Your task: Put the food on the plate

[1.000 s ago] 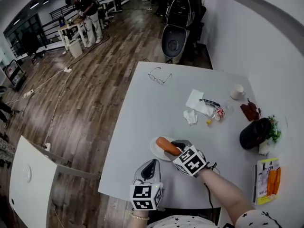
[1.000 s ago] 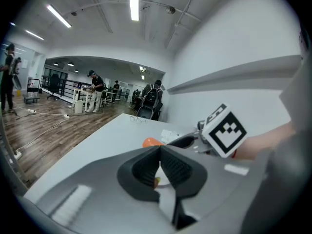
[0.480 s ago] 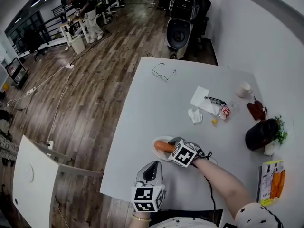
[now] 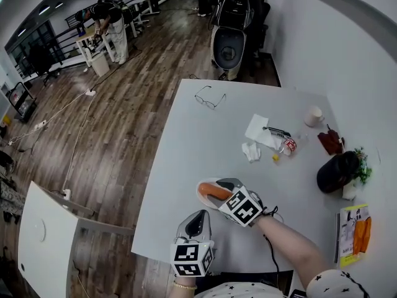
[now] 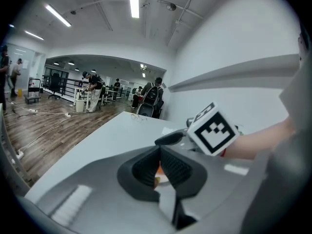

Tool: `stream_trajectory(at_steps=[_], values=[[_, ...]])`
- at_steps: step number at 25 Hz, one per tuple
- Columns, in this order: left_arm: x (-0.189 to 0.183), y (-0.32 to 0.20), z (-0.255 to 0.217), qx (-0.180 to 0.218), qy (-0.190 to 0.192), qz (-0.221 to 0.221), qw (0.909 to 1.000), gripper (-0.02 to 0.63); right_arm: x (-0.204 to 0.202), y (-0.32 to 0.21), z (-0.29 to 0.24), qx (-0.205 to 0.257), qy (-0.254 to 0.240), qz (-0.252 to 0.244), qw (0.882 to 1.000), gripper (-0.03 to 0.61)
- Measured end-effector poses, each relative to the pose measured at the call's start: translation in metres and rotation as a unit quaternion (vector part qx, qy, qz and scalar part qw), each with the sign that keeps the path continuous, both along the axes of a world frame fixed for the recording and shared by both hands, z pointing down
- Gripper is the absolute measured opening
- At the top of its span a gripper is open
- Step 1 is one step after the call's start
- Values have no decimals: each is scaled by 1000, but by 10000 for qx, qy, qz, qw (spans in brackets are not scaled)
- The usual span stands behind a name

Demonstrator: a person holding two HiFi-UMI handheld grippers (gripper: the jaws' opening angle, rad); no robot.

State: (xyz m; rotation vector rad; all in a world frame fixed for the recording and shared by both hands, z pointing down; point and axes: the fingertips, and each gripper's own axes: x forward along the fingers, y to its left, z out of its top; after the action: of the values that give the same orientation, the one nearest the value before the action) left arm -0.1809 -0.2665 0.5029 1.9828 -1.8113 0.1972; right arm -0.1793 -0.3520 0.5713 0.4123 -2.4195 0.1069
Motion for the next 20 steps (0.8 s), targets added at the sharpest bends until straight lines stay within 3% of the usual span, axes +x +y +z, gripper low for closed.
stream_trajectory(at_steps=[3, 7, 11, 13, 20], values=[[5, 7, -12, 108, 8, 58, 9999, 8, 13, 15, -51, -87, -957, 687, 9930, 195], [15, 18, -27, 258, 14, 165, 9995, 8, 47, 41, -81, -256, -1776, 1714, 9687, 96], [25, 29, -29, 282, -122, 343, 9989, 8, 80, 71, -80, -340, -2048, 2456, 9469, 0], [30, 36, -28, 302, -158, 414, 9986, 8, 90, 87, -80, -365, -2112, 2663, 9398, 0], [41, 51, -31, 324, -338, 575, 9972, 8, 103, 114, -91, -188, -2116, 2791, 9365, -2]])
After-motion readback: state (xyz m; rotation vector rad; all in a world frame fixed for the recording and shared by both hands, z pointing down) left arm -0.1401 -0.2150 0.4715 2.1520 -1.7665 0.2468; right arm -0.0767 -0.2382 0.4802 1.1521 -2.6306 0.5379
